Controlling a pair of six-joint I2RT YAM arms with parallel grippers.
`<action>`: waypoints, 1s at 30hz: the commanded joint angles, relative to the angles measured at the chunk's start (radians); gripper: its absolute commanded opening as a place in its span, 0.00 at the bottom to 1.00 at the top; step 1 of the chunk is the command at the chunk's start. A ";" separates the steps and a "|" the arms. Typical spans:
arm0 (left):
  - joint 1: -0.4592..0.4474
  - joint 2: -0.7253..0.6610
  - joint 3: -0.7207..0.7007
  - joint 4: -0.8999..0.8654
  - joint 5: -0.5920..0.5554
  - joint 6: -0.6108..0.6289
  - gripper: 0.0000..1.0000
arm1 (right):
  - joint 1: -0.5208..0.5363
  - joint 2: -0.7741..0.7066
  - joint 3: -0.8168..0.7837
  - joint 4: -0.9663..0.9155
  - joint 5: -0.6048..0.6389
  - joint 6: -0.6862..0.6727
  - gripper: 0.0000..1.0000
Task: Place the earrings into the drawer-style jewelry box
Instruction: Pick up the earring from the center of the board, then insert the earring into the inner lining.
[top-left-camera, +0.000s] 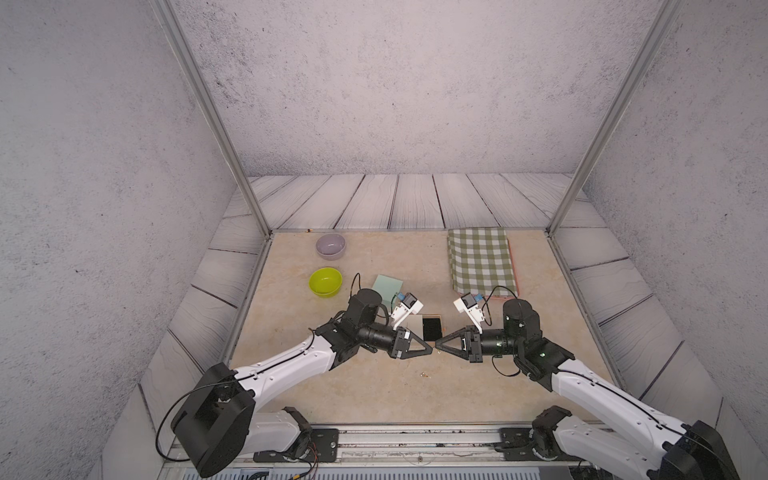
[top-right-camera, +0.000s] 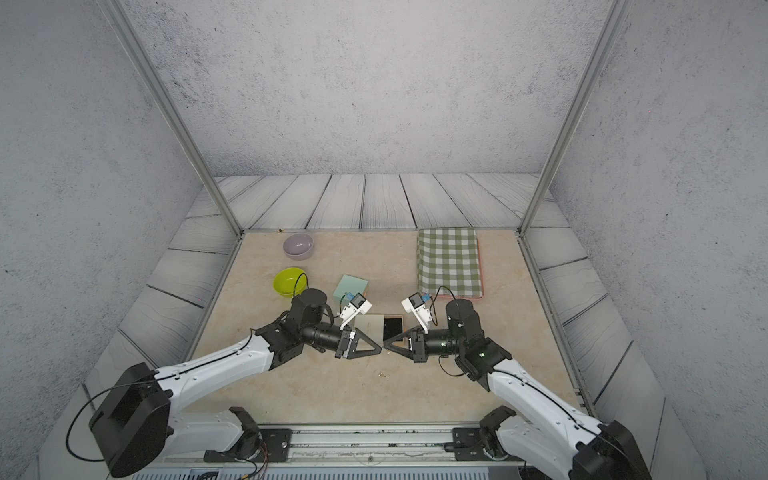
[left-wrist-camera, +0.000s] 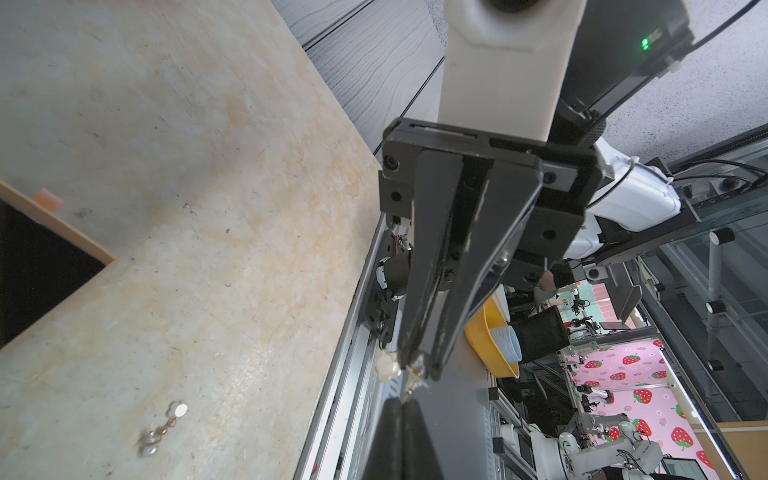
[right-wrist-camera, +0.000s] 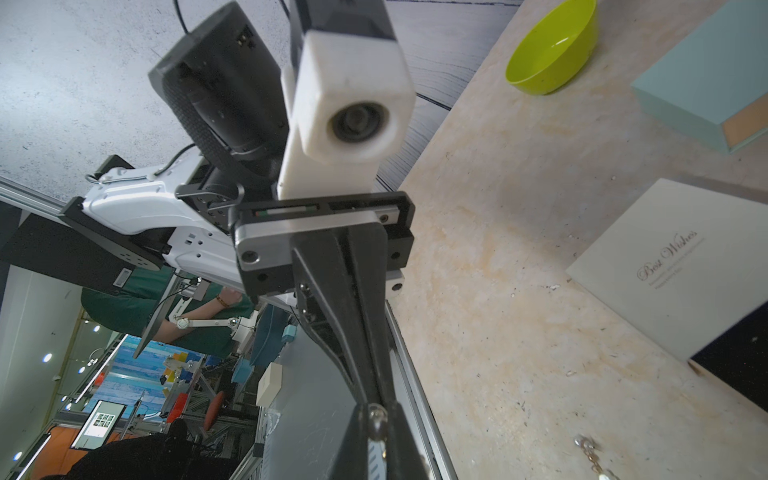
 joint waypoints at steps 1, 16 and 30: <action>0.004 -0.007 0.014 -0.017 -0.020 0.019 0.00 | 0.001 -0.013 0.044 -0.102 0.028 -0.056 0.10; 0.048 -0.015 0.078 -0.257 -0.170 0.067 0.57 | 0.002 0.045 0.211 -0.487 0.296 -0.215 0.06; 0.250 0.149 0.231 -0.573 -0.440 0.165 0.98 | 0.054 0.510 0.560 -0.743 0.806 -0.320 0.00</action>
